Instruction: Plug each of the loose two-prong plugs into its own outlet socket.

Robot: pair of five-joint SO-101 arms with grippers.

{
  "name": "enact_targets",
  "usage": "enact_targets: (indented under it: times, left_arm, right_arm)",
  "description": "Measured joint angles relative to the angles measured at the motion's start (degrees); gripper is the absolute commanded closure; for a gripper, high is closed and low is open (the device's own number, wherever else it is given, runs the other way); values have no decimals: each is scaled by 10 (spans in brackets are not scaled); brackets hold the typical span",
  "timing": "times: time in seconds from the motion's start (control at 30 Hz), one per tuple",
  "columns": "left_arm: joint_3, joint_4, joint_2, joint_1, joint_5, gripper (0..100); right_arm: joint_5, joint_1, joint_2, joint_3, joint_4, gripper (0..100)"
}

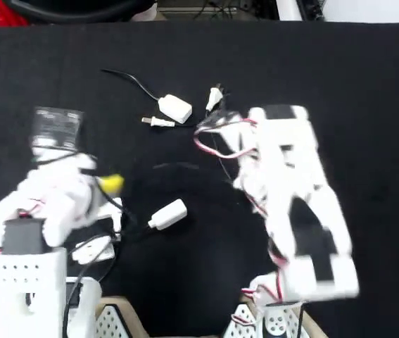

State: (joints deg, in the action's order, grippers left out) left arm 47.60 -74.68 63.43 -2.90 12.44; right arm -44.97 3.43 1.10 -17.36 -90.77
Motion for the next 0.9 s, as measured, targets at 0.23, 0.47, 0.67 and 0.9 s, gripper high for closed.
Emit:
enact_targets:
  times: [0.23, 0.47, 0.67, 0.9]
  left_arm:
    - [49, 57, -27, 212, 33, 679]
    - [81, 203, -232, 302, 62, 679]
    - [25, 240, -437, 302, 101, 679]
    - [-46, 246, -530, 216, 120, 679]
  right_arm:
    - [98, -107, -266, -107, 90, 986]
    - [250, -118, -352, -264, 236, 986]
    - [283, -124, -357, -338, 302, 986]
    - [283, -123, -359, -363, 339, 986]
